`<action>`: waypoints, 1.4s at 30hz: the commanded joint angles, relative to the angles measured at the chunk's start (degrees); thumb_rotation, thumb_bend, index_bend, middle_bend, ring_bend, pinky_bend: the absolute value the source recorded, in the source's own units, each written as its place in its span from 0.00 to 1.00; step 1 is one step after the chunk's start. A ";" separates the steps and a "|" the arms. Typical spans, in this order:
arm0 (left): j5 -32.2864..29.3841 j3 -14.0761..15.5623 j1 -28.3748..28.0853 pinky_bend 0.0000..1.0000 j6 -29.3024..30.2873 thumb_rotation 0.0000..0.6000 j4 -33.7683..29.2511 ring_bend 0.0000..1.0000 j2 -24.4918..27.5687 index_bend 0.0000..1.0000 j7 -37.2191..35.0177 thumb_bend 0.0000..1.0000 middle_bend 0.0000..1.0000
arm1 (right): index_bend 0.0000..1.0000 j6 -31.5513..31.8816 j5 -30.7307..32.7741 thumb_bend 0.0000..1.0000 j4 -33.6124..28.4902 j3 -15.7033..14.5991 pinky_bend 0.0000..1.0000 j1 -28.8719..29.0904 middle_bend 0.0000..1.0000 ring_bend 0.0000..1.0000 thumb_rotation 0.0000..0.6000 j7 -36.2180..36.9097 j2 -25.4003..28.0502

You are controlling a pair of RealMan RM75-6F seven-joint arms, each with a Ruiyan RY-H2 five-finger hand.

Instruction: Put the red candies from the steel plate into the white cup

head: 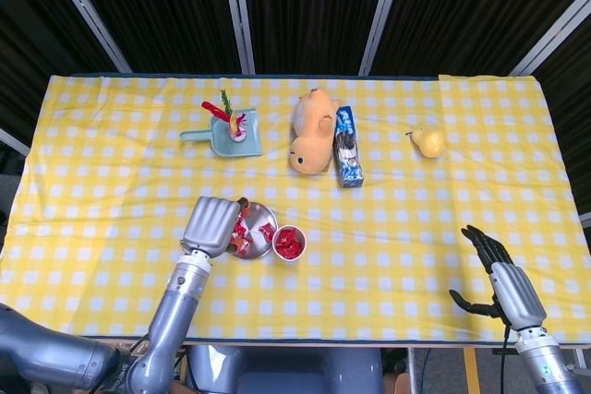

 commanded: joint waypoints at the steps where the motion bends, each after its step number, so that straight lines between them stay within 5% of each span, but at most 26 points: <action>1: 0.82 3.54 3.04 1.00 0.22 1.00 -0.57 0.97 2.95 0.44 -2.34 0.24 0.93 | 0.00 -0.07 0.06 0.33 -0.07 -0.02 0.00 0.01 0.00 0.00 1.00 0.02 0.04; 13: 1.75 10.27 7.91 1.00 -4.40 1.00 8.58 0.98 2.67 0.45 -7.94 0.24 0.93 | 0.00 -0.13 0.13 0.33 -0.17 -0.03 0.00 0.02 0.00 0.00 1.00 -0.11 0.05; 42: -1.19 5.22 7.34 1.00 -9.10 1.00 23.02 0.98 -8.13 0.45 -7.68 0.28 0.93 | 0.00 -0.48 0.23 0.33 -0.07 -0.07 0.00 0.13 0.00 0.00 1.00 0.58 0.29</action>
